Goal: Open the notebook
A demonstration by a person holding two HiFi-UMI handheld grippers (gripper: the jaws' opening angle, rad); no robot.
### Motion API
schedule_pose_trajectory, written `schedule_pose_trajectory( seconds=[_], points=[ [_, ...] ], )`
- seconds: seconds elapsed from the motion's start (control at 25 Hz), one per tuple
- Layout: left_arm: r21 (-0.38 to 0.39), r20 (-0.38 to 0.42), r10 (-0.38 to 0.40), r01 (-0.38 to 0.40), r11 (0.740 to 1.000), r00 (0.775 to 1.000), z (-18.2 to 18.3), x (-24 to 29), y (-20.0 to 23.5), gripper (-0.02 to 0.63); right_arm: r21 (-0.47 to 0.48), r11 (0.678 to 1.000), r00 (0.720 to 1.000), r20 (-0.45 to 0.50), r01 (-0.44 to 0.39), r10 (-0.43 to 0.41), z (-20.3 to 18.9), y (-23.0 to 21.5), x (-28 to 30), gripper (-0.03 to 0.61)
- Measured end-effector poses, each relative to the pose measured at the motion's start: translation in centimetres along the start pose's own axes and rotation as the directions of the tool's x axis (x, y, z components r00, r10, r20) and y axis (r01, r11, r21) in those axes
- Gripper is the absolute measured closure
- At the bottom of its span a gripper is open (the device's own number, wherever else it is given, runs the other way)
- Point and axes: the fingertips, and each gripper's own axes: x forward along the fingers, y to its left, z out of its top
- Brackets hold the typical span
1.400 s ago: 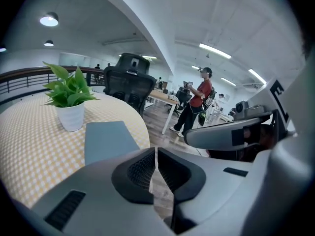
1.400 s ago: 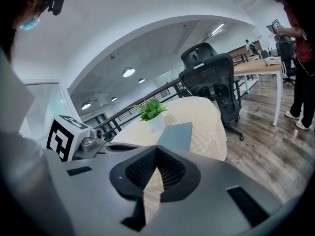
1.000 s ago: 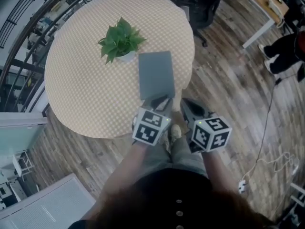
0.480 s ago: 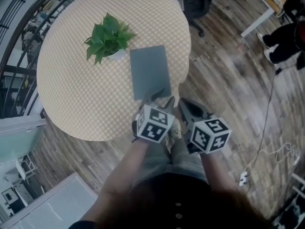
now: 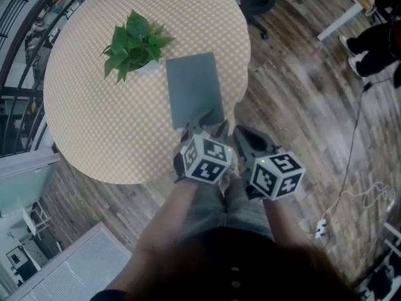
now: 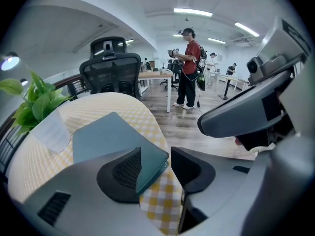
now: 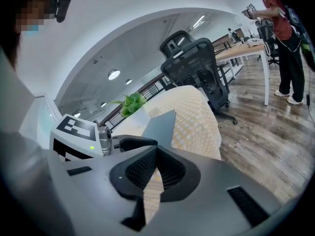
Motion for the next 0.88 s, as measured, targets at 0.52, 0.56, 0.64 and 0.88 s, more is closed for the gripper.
schedule_pose_trajectory(
  seconds=[0.52,0.56,0.64,0.88],
  points=[
    [0.197,-0.055,0.086,-0.074,0.978,0.995,-0.3,1.1,0.0,0.450,0.034,0.999,1.000,-0.012,-0.011,0.011,-0.7,-1.0,0.3,0.568],
    [0.194,-0.055,0.081,-0.069,0.979,0.995,-0.3,1.1,-0.1,0.462,0.035,0.999,1.000,-0.013,-0.011,0.011,-0.7,-1.0,0.3,0.568],
    [0.171,-0.054,0.063,-0.053,0.984,0.997,-0.2,1.0,-0.2,0.485,0.037,0.999,1.000,-0.014,-0.010,0.010,-0.7,-1.1,0.3,0.568],
    [0.090,-0.048,0.004,0.000,0.996,0.999,0.0,0.7,-0.4,0.538,0.035,0.999,1.000,-0.018,-0.021,0.022,-0.7,-1.2,0.2,0.568]
  ],
)
